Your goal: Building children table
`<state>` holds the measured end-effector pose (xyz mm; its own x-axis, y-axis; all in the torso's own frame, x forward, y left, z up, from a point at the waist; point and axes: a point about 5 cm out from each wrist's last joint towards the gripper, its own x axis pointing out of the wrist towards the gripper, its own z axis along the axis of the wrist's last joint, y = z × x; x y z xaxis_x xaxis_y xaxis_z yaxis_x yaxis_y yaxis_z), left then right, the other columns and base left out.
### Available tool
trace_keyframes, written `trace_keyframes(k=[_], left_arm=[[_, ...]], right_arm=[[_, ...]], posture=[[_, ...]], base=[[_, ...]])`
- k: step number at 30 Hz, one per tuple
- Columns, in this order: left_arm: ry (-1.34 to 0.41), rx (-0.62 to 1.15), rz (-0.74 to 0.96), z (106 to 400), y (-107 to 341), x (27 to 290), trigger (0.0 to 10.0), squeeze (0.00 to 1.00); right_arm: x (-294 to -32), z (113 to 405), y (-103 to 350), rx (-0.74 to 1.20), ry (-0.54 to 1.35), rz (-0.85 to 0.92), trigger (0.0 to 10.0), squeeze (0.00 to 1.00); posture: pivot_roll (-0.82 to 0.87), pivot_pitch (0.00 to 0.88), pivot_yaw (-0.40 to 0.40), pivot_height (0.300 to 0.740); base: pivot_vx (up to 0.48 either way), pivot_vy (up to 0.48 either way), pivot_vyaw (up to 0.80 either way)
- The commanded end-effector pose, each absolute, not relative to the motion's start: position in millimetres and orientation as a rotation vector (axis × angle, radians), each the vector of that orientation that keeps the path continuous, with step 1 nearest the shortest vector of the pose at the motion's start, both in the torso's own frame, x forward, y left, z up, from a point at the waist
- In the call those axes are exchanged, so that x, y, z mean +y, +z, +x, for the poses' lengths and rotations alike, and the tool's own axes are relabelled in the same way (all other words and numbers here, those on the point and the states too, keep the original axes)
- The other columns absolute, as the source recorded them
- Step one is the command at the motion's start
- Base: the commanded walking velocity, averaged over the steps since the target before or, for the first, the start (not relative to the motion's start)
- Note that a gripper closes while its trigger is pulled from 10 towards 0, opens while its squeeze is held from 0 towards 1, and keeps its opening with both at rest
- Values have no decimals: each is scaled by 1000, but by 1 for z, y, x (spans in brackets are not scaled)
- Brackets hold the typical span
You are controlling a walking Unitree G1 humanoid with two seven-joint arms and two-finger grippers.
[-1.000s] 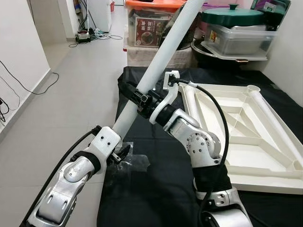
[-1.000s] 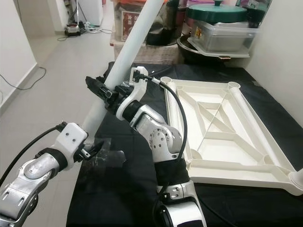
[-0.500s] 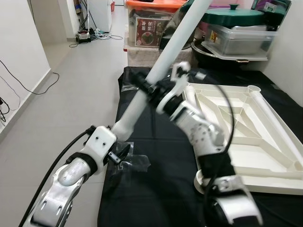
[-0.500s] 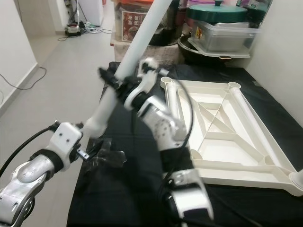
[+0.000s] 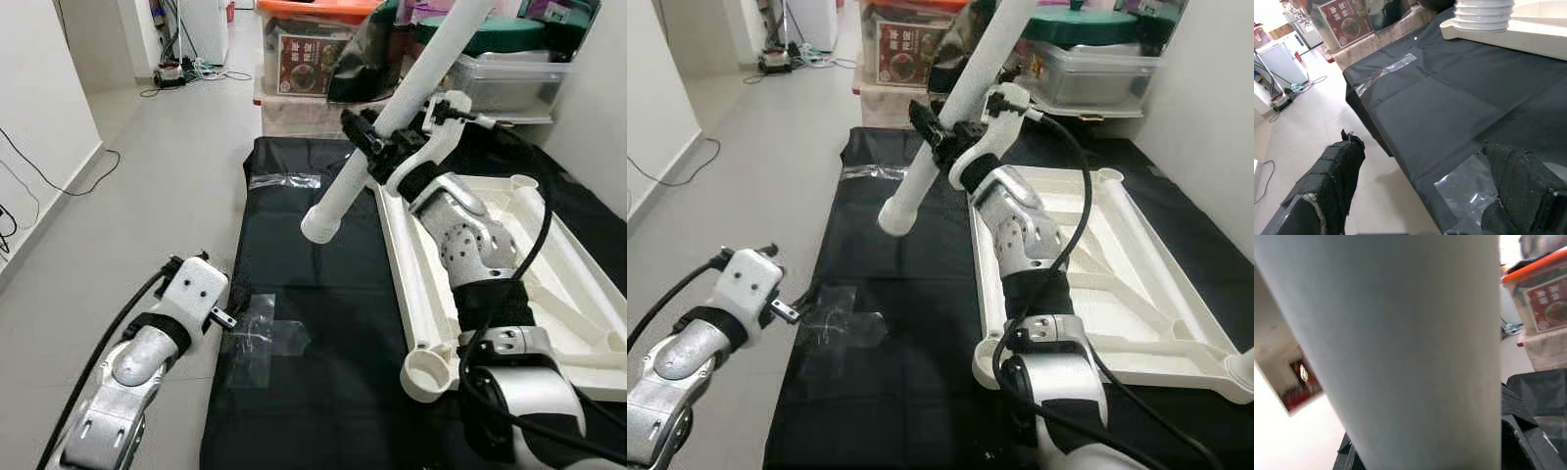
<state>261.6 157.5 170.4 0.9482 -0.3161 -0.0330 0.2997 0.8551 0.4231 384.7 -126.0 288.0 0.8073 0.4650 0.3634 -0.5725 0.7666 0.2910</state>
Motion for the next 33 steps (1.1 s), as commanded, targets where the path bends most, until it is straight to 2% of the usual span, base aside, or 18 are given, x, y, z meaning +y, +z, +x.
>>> trace_keyframes(k=[1, 2, 3, 7, 8, 16, 17, 33], left_arm=[[-337, -4, 452, 260, 161, 154, 10000, 0], [-355, -2, 477, 258, 158, 149, 10000, 0], [-365, 10, 451, 257, 155, 147, 10000, 0], [-369, 19, 428, 256, 154, 146, 10000, 0], [-367, 21, 409, 256, 153, 147, 10000, 0], [-346, -7, 405, 257, 155, 149, 10000, 0], [-328, -43, 411, 257, 158, 149, 10000, 0], [-289, -74, 384, 259, 160, 155, 10000, 0]], right_arm=[[-130, 386, 298, -308, 558, 438, 0, 0], [-132, 387, 302, -318, 540, 502, 0, 0], [-137, 387, 309, -338, 531, 608, 2980, 0], [-140, 389, 315, -354, 528, 677, 2980, 0], [-140, 389, 317, -364, 538, 699, 10000, 0], [-131, 390, 314, -365, 576, 658, 10000, 0], [-123, 387, 308, -351, 603, 629, 10000, 0], [-118, 386, 304, -323, 624, 640, 10000, 0]], posture=[[57, 0, -75, 740], [57, 0, -75, 740], [60, 0, -73, 740], [60, 0, -73, 740], [65, 0, -74, 740], [67, 0, -77, 740], [62, 0, -73, 740], [57, 0, -74, 740]], base=[[0, 0, 0], [0, 0, 0], [0, 0, 0], [0, 0, 0], [0, 0, 0], [0, 0, 0], [0, 0, 0], [0, 0, 0]])
